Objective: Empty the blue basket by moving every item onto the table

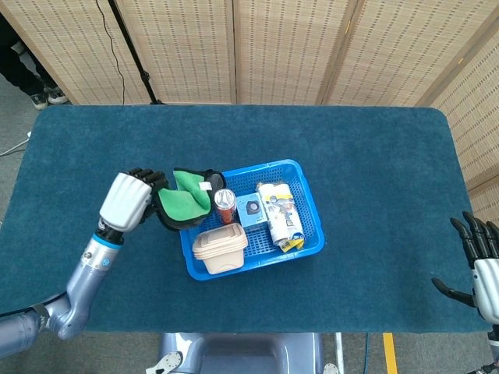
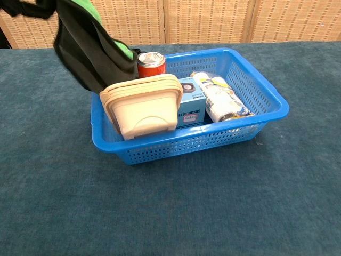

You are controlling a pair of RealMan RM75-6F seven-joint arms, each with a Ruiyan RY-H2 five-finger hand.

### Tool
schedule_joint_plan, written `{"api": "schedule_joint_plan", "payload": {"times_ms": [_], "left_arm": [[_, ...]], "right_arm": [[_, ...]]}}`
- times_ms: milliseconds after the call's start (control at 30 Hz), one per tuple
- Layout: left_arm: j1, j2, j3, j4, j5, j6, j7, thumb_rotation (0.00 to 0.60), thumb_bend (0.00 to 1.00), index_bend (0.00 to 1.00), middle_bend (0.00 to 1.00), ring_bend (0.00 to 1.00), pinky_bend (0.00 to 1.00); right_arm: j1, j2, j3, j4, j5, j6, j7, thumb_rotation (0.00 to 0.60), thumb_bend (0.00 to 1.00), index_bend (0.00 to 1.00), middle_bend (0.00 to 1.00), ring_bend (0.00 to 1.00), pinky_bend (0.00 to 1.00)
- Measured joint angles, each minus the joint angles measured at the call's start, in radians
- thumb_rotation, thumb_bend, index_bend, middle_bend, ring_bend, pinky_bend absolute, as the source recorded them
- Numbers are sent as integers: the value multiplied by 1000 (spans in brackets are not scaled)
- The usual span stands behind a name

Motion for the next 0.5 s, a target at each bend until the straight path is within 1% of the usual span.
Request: {"api": "schedule_joint_plan", "payload": {"times_ms": [100, 200, 233, 367, 500], "left_arm": [[16, 83, -57, -31, -25, 43, -44, 600, 878, 726, 588, 564, 593], [36, 158, -107, -39, -76, 59, -103, 600, 871, 726, 588, 566, 593], [41, 175, -116, -36, -93, 59, -119, 600, 865, 726, 588, 565, 593], [58, 209, -127, 29, -155, 28, -175, 600, 850, 726, 588, 564, 593], [62, 201, -121, 167, -209, -31, -244, 600, 837, 723, 588, 562, 593]], "right_arm": [[0, -2, -2, -2, -4, -1, -6, 600, 0, 0, 0, 0, 0], [1, -3, -4, -4, -6, -2, -9, 600, 0, 0, 0, 0, 0], [1, -3, -4, -4, -7, -2, -10, 600, 0, 0, 0, 0, 0], [3, -5, -7, -6, -12, -5, -18, 600, 0, 0, 0, 0, 0], [6, -10, -9, -6, -13, -13, -29, 600, 0, 0, 0, 0, 0]]}}
